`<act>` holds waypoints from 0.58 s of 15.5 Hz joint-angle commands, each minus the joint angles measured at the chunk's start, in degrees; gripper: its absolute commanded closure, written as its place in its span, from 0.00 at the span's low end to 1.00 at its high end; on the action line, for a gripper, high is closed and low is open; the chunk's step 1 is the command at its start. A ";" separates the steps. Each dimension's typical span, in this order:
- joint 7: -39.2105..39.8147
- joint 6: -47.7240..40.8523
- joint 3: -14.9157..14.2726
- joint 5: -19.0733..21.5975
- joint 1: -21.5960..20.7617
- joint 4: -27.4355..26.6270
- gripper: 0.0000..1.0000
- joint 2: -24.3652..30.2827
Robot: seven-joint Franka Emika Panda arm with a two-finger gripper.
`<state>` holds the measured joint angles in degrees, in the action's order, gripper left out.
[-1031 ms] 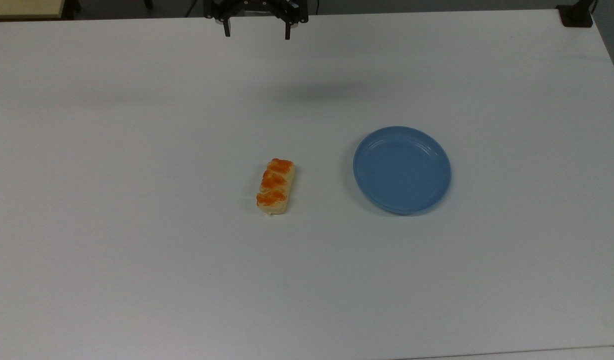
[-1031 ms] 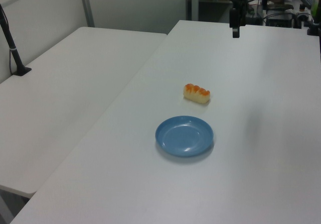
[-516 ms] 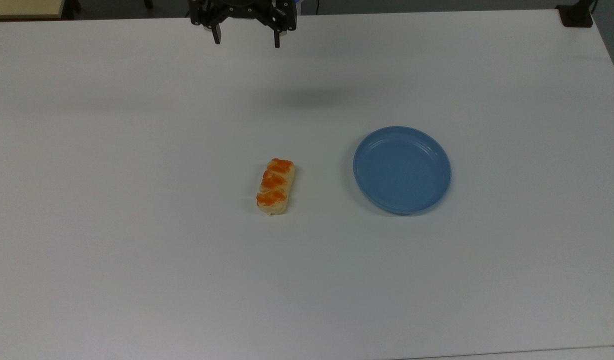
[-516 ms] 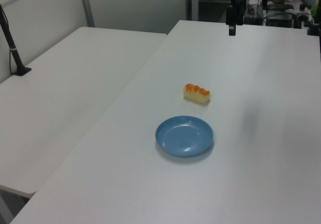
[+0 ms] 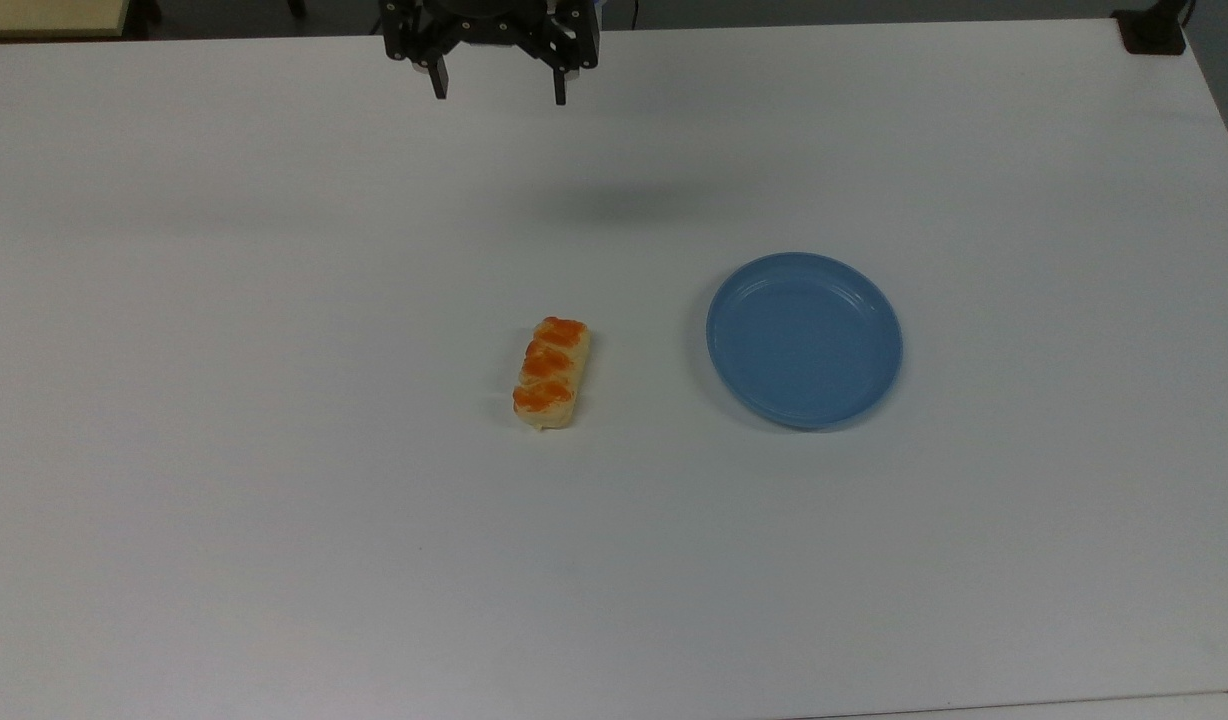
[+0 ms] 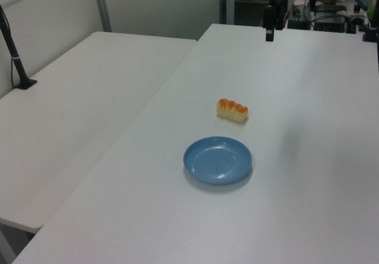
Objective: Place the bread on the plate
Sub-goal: 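Lower the open gripper onto the orange-topped bread roll and close it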
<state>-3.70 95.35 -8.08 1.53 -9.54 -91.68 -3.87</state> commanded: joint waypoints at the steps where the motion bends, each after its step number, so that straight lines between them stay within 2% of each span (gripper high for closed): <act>1: -1.57 3.17 -1.06 1.90 -0.22 0.45 0.00 -1.67; 9: -6.50 16.08 -1.41 1.64 -1.18 0.10 0.00 -13.35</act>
<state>-8.47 106.99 -8.35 2.37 -9.38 -91.92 -12.69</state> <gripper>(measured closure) 0.000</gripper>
